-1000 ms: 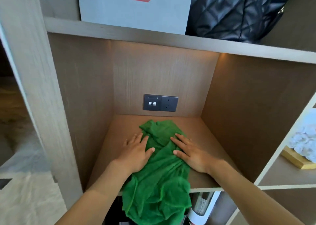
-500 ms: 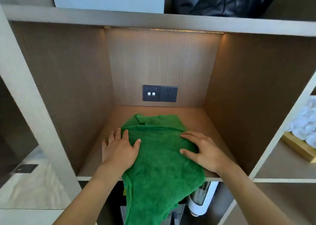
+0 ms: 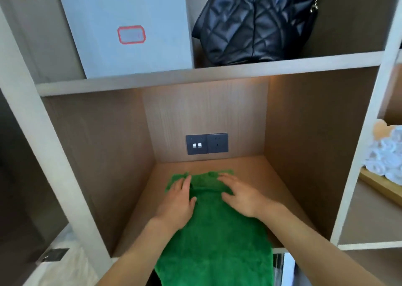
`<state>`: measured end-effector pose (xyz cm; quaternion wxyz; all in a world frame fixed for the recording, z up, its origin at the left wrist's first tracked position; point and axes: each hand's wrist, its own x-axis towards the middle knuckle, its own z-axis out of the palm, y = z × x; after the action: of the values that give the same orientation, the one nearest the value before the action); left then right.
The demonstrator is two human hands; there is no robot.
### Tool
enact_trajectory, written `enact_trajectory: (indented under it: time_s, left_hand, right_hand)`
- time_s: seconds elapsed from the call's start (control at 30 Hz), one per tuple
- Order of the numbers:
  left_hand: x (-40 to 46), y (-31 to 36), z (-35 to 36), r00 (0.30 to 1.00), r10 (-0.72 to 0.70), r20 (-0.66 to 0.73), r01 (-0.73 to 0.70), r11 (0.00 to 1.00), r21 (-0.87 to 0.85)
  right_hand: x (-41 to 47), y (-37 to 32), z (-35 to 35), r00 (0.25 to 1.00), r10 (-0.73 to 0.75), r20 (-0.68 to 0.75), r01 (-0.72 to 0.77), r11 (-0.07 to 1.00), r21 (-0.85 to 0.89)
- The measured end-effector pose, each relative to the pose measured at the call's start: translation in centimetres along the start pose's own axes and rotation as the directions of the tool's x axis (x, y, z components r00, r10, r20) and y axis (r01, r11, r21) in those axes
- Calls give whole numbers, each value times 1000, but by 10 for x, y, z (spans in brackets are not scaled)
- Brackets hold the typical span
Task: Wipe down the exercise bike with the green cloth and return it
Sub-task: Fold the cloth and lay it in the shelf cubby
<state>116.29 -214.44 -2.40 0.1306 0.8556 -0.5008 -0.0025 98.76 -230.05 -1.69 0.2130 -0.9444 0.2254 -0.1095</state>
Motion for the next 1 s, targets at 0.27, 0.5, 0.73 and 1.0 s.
enact_trajectory:
  time_s: [0.27, 0.5, 0.73, 1.0]
  left_hand:
    - [7, -24, 23, 970, -225, 90, 221, 974, 58]
    - [-29, 2, 28, 979, -174, 110, 168, 984, 59]
    - [-64, 14, 38, 986, -142, 92, 136, 989, 66]
    - [13, 11, 39, 970, -197, 144, 191, 980, 58]
  right_hand:
    - [13, 16, 26, 988, 130, 87, -105, 963, -248]
    - [-37, 15, 20, 983, 140, 117, -108, 963, -246]
    - [-70, 35, 27, 987, 116, 111, -83, 960, -266]
    - [4, 56, 18, 972, 204, 117, -167, 948, -272]
